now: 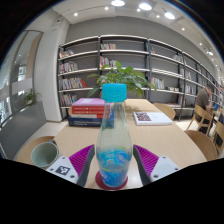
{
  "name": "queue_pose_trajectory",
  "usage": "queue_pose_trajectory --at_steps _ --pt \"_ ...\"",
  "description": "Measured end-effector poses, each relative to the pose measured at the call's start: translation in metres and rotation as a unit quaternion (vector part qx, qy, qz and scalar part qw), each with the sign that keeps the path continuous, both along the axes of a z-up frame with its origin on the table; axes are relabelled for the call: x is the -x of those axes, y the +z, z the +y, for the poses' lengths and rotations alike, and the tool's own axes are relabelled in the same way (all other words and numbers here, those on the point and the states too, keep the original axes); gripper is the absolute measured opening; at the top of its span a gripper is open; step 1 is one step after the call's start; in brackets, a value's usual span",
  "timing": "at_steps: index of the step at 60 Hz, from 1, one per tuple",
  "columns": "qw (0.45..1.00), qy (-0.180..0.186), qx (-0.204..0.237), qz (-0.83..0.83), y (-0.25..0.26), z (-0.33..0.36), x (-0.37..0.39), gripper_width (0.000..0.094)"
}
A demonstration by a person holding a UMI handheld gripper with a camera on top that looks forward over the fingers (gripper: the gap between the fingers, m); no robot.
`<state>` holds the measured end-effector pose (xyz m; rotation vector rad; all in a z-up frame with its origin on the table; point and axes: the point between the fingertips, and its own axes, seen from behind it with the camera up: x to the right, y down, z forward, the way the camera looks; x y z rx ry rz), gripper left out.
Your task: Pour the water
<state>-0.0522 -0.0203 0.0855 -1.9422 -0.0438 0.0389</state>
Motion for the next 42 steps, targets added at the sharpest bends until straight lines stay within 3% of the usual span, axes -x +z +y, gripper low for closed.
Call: queue_pose_trajectory --at_steps 22,42 --pt "0.996 -0.016 0.091 -0.004 -0.011 -0.132 0.030 0.0829" --pt "0.998 -0.022 0.055 0.003 0.092 -0.173 0.069 0.0833"
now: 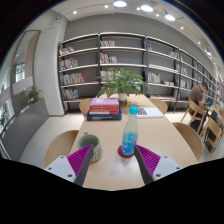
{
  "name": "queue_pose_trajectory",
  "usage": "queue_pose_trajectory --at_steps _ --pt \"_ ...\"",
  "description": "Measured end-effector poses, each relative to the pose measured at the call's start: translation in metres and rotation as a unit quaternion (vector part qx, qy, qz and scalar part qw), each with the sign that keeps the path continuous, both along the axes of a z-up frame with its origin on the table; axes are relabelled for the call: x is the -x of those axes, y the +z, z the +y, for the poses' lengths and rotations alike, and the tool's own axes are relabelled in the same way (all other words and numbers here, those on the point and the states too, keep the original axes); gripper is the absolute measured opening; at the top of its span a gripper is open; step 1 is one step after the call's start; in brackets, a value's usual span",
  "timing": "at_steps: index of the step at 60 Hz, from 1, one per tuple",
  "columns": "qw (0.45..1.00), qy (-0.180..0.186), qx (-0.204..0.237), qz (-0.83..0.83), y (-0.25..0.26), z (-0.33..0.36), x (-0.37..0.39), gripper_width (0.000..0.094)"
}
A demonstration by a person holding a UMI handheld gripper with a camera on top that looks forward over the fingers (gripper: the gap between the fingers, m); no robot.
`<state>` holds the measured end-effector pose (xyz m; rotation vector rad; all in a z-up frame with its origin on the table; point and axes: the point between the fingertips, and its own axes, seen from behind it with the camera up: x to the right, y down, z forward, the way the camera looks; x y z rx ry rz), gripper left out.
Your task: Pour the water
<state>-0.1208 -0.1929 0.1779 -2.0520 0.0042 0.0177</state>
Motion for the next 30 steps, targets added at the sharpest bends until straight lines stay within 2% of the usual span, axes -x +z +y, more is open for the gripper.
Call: queue_pose_trajectory --at_steps 13,30 --pt "1.000 -0.002 -0.025 -0.016 0.056 -0.009 0.006 0.0835" --pt "0.999 -0.023 -0.027 -0.013 0.074 -0.024 0.008 0.0837"
